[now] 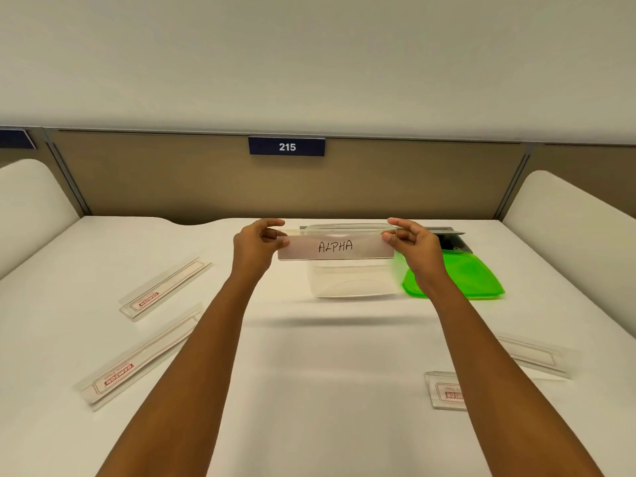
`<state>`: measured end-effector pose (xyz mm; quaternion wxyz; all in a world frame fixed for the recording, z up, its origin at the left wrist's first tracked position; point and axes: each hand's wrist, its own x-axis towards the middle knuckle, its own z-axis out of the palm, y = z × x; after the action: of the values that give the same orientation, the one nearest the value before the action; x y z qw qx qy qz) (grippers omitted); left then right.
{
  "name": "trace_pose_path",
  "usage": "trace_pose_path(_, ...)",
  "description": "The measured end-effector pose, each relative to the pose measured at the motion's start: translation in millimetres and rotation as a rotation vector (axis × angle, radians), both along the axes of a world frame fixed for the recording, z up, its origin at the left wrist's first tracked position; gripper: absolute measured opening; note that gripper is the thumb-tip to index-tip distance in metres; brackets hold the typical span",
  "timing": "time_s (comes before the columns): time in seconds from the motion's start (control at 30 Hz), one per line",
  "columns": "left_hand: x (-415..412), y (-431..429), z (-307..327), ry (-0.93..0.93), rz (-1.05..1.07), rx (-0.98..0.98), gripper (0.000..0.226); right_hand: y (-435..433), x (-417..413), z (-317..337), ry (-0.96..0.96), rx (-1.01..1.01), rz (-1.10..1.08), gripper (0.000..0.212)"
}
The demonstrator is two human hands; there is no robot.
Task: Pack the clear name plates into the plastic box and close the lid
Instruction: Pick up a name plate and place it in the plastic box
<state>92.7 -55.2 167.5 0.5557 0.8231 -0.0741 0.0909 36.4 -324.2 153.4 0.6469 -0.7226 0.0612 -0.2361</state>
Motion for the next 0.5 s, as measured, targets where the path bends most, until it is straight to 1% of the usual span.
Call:
trace_pose_path(0.23, 19.7, -38.2, 10.5, -0.105, 0.030, 0.298, 0.030, -37.7, 20.4, 12.6, 0.066, -0.318, -0.031, 0.030)
trace_pose_path(0.4, 35.4, -56.6, 8.6, -0.148, 0.067, 0.422, 0.026, -54.7, 33.7, 16.3, 0.073, -0.548, -0.117, 0.023)
trace_pose_path(0.5, 43.2, -65.1, 3.2, -0.157, 0.077, 0.469, 0.025, -61.8, 42.3, 15.1, 0.086, -0.608, -0.122, 0.022)
